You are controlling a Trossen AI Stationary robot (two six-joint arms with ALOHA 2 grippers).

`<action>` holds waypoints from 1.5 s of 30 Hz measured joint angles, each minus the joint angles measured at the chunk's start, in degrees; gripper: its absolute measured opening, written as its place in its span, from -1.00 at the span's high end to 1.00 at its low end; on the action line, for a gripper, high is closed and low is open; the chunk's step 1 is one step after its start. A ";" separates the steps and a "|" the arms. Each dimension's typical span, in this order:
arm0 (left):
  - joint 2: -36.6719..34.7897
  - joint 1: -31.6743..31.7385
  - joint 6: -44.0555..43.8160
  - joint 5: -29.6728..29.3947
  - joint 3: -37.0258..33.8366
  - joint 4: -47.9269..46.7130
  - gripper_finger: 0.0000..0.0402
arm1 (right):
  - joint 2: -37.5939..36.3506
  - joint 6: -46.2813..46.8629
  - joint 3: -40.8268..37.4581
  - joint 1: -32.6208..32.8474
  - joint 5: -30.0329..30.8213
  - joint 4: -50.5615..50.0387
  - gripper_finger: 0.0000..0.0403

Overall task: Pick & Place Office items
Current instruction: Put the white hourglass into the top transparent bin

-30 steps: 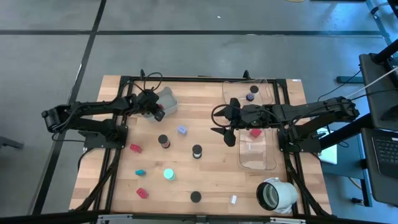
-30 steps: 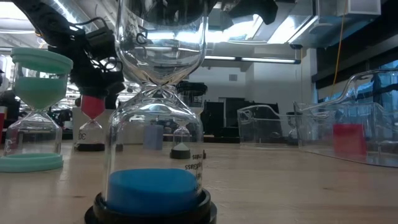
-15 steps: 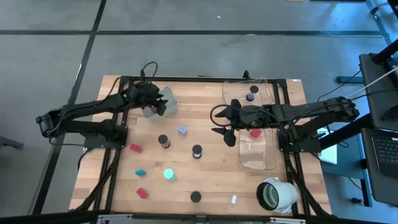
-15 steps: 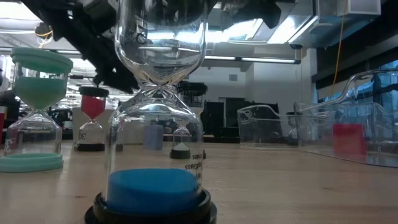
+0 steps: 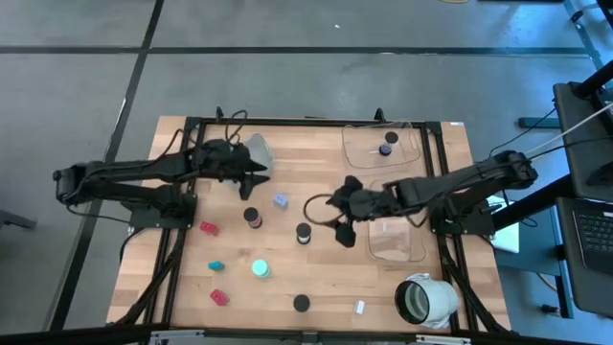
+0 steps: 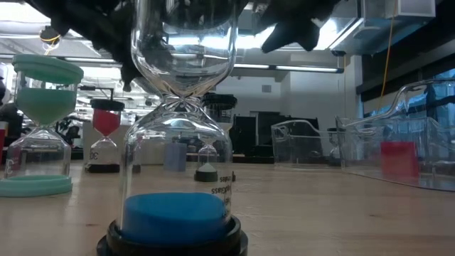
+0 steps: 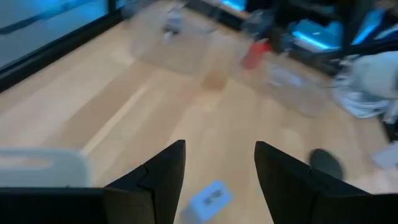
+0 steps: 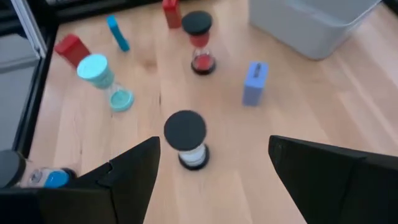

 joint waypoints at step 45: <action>0.04 -13.99 3.10 -8.26 0.00 5.40 0.08 | 19.26 -13.68 0.05 0.09 -2.60 22.61 -0.96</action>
